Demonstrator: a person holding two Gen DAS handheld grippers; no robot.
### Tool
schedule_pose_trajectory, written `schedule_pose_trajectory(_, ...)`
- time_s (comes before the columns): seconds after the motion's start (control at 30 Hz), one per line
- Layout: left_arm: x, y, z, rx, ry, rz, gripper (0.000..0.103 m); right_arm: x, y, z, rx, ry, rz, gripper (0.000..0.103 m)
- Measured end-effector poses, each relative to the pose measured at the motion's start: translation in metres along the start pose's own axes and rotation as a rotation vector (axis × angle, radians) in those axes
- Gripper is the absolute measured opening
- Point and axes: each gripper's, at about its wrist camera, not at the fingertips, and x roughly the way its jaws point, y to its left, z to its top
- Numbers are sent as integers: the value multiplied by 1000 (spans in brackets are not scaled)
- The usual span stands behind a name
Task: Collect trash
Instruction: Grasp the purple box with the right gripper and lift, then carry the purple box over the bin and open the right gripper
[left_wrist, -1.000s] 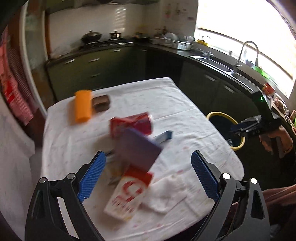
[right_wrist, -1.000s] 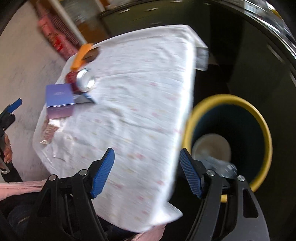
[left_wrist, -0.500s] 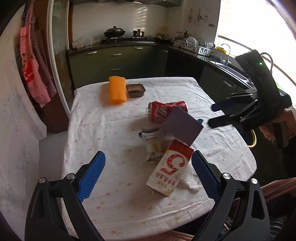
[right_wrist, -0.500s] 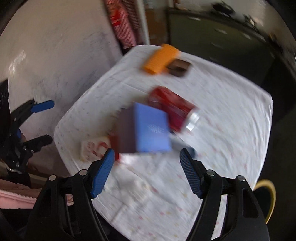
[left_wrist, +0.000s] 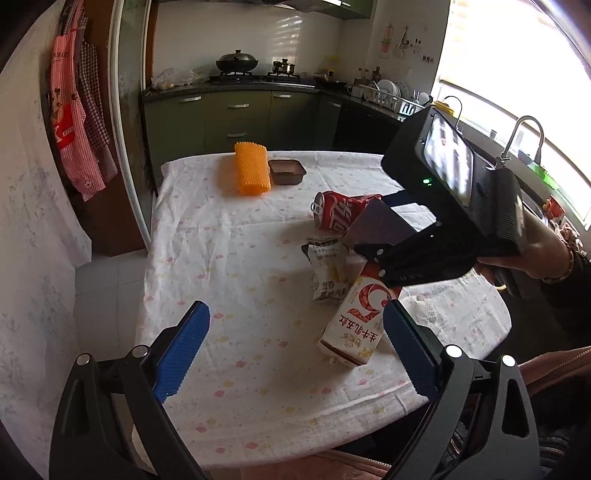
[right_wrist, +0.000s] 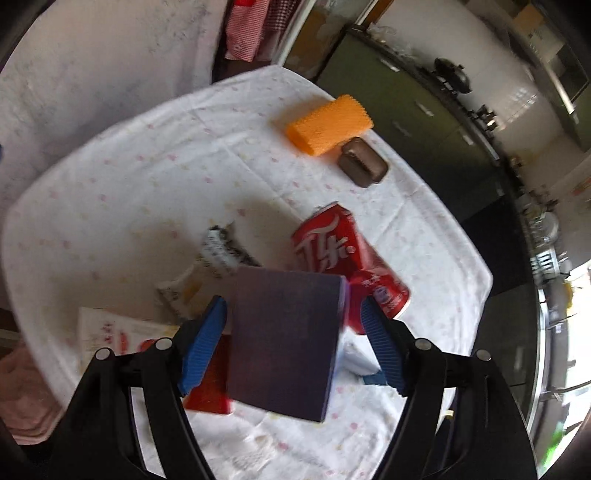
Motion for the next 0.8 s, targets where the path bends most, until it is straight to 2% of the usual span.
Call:
schedule_pose_trajectory(0.07,1,2,-2,-2,2,-4,94,7,-7,0,14,22,7,52)
schedule_pose_trajectory(0.3,4,3,-4,-6,8,-9,94,-4,-44,-17,156,19,167,51)
schedule_pose_trajectory(0.43,7,-5,-2,15,15,-13,94,-26,-71,-38,255,-15,277,51)
schedule_pose_trajectory(0.53,10,-15,0,42,22,-23,94,-43,-99,-63,345,-51,316,51)
schedule_pose_trajectory(0.67,15,-30,3,76,31,-49,94,-57,-154,-113,510,-76,257,51)
schedule_pose_trajectory(0.8,23,-44,7,95,41,-84,94,-53,-218,-185,717,-37,151,51)
